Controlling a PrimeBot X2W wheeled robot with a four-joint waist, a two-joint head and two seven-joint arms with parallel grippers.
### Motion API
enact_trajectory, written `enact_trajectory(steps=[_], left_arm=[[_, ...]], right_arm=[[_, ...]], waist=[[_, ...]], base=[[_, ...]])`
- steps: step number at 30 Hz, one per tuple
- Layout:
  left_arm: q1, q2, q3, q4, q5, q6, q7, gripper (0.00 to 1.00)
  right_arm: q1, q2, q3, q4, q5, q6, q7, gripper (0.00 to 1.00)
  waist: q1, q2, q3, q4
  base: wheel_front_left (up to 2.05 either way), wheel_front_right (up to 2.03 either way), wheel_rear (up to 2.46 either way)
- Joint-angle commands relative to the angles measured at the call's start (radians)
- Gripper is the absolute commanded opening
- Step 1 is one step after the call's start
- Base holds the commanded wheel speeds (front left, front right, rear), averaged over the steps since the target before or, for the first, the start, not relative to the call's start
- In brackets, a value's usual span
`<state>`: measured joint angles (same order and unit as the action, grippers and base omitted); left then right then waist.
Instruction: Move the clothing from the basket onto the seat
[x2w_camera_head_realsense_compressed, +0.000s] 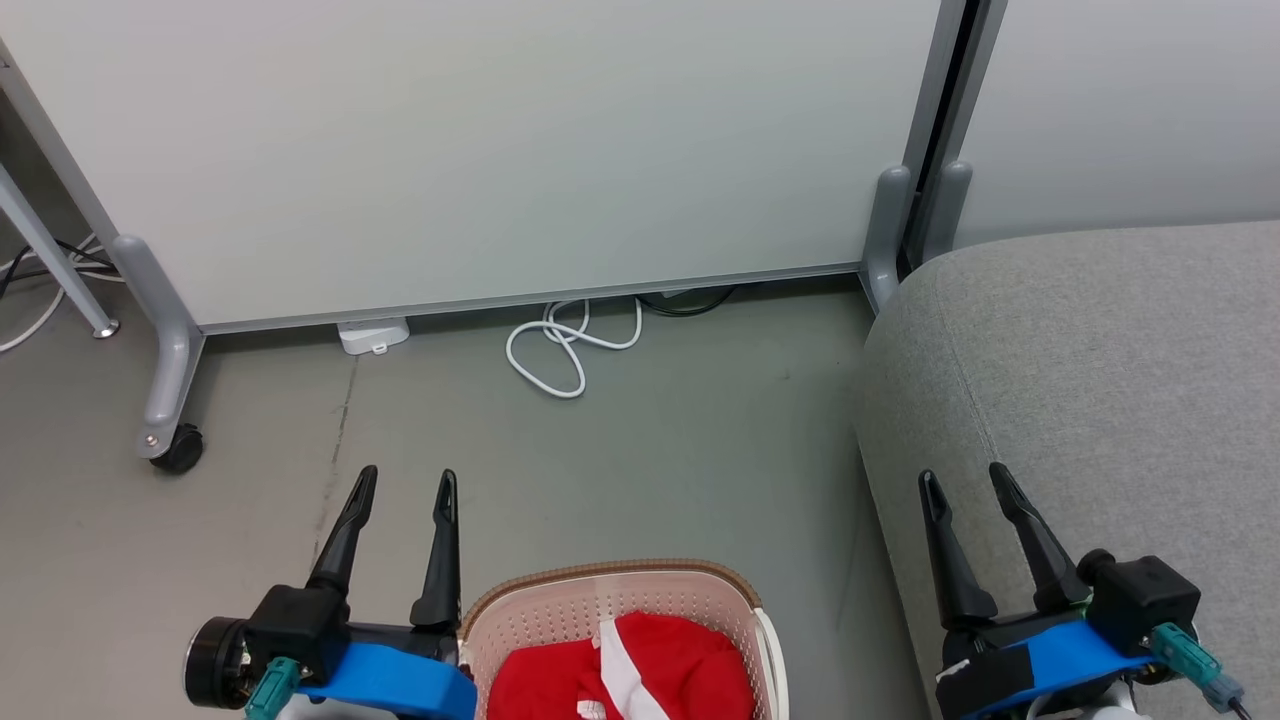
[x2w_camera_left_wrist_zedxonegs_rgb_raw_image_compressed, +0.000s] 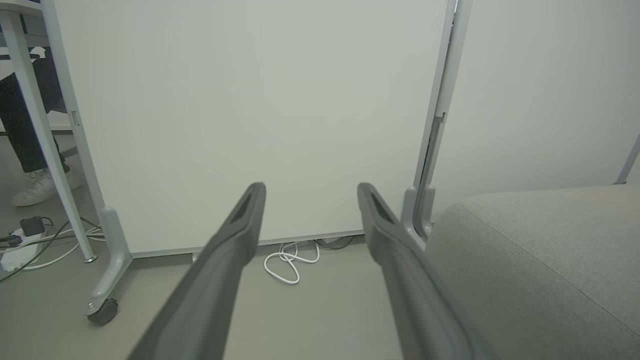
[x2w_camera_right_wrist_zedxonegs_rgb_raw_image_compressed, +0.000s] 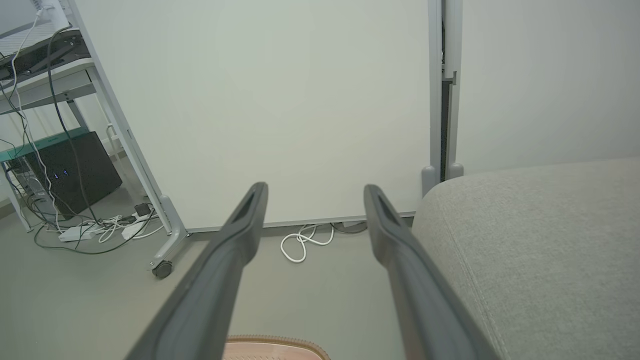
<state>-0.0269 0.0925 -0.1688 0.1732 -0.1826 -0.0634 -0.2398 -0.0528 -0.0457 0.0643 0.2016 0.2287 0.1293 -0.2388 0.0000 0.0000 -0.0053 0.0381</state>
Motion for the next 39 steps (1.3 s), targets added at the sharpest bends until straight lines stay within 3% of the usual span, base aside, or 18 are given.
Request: enact_trajectory(steps=[1, 13, 39], left_arm=[[0.003, 0.0, 0.006, 0.001, 0.016, -0.006, -0.007, 1.0], [0.004, -0.017, 0.014, 0.025, 0.091, -0.04, -0.027, 1.0], [0.007, -0.036, 0.034, 0.041, 0.117, -0.058, -0.027, 1.0]], right_arm=[[0.005, -0.007, 0.004, -0.004, -0.016, 0.002, -0.009, 1.0], [0.009, -0.008, 0.007, 0.004, -0.087, 0.002, -0.029, 1.0], [0.003, -0.007, 0.002, 0.021, -0.089, 0.002, -0.028, 1.0]], waist=[[0.0, 0.0, 0.0, 0.0], [0.0, 0.0, -0.001, 0.003], [0.0, 0.0, 0.005, 0.001]], base=[[0.0, 0.0, 0.0], [0.0, 0.0, 0.0], [0.0, 0.0, 0.0]])
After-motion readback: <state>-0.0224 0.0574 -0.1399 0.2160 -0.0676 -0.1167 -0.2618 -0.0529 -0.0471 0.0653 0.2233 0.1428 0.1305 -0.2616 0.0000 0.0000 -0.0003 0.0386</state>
